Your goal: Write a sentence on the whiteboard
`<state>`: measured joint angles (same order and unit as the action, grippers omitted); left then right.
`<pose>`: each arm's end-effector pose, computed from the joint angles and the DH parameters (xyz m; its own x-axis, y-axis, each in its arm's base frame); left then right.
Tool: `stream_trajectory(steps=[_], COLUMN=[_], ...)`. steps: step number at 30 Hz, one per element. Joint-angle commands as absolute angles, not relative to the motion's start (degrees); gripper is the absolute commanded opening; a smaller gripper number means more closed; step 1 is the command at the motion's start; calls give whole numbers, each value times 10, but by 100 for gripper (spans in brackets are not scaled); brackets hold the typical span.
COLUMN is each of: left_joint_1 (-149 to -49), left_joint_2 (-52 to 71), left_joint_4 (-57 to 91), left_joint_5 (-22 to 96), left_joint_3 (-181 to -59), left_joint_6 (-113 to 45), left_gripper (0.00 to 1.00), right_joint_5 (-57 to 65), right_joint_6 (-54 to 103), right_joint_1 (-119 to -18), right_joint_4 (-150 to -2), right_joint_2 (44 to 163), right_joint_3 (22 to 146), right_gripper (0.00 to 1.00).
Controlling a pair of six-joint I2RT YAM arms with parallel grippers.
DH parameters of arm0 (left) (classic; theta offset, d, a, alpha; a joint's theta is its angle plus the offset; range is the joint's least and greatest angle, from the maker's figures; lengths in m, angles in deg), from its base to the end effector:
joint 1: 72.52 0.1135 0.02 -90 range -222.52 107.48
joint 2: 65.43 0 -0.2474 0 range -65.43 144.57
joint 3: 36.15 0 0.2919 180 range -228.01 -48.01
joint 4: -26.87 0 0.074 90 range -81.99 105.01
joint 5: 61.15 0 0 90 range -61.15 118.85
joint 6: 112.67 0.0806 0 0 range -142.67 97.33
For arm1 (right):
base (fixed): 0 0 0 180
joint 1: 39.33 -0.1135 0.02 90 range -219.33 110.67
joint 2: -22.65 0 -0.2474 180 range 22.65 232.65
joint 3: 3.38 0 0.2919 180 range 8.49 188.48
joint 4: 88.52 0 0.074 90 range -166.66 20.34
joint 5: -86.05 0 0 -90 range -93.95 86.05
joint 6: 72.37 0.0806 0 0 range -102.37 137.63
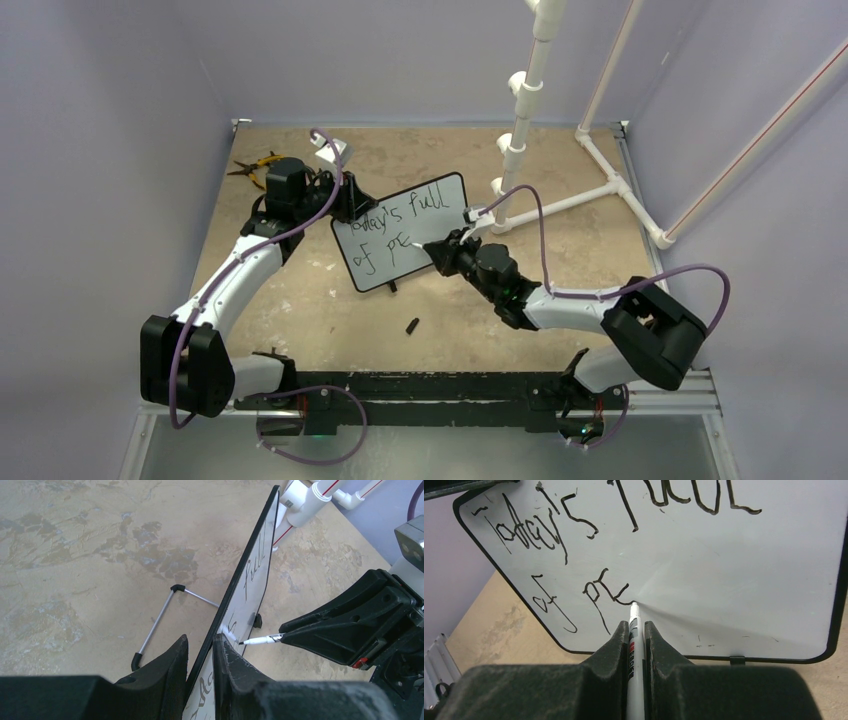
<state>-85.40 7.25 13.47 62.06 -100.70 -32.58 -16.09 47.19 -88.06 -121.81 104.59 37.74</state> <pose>0.3478 -0.1248 0.2565 -0.4700 -0.0402 -0.8818 0.6114 0.7057 -0.3581 0.2487 0.2577 0.1476 -0.3698 0.3098 -0.8759 -0.4769 0.7458 0.4651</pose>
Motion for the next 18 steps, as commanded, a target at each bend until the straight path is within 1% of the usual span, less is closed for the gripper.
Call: stream_trajectory(steps=[1,13,18], left_joint_1=[-861,-861,-861], left_joint_2=[84,85,85], left_joint_4=[109,108,109], left_joint_5=[615,613,614], left_joint_3=[-995,-996,-996], left_joint_6=[-336,-335,-335], left_gripper=[22,22,22], right_joint_5=[-200,-157,-153], right_joint_6=[457,447,445], right_joint_1=[-875,-875,-875], right_joint_4=[-1226,-1255,-1258], right_joint_2=[1027,1052,1037], right_joint_3=[396,421,404], right_gripper=[0,0,0])
